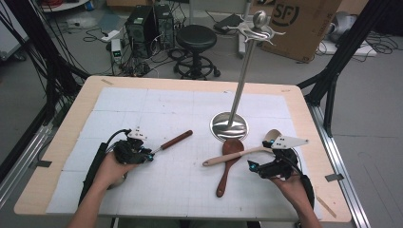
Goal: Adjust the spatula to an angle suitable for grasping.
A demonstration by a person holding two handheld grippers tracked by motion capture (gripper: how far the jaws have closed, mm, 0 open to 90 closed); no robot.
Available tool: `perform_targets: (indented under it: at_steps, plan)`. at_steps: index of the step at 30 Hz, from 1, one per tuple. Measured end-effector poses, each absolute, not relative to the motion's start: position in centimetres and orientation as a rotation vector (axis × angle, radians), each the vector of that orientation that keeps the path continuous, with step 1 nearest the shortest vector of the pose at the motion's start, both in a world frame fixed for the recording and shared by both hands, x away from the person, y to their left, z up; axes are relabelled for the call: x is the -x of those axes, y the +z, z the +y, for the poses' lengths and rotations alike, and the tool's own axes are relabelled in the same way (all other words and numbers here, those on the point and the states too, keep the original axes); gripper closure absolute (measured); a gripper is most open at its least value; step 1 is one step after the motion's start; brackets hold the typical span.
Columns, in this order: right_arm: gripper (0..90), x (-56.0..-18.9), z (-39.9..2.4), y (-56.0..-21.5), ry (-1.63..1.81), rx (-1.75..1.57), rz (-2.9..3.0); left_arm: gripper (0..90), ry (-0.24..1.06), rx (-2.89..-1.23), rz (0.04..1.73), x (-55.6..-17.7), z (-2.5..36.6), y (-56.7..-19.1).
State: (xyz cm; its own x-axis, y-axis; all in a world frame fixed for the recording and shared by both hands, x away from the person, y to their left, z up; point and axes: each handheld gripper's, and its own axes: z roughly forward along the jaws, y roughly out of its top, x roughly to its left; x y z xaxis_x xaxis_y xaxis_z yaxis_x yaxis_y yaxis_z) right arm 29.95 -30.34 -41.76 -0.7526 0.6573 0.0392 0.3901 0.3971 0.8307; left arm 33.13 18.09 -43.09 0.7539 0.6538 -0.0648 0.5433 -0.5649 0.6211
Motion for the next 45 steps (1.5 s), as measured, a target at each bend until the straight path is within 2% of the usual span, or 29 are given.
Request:
perform_targets:
  at_steps: [13,35,38,45]
  plan:
    - [0.4,-29.9,-30.1,-41.8,1.286,-0.909,2.370,81.4,0.235,-2.326,0.896,-33.1,17.9,-43.0]
    - [0.6,-30.0,-29.2,-41.9,1.329,-0.920,2.406,83.6,0.198,-2.296,0.906,-33.0,18.2,-42.7]
    - [5.0,-30.0,-29.0,-41.8,1.352,-0.915,2.413,83.7,0.192,-2.278,0.905,-32.9,18.3,-42.5]
    - [5.0,-30.1,-28.0,-41.5,1.409,-0.912,2.413,83.7,0.178,-2.248,0.880,-32.7,18.2,-41.9]
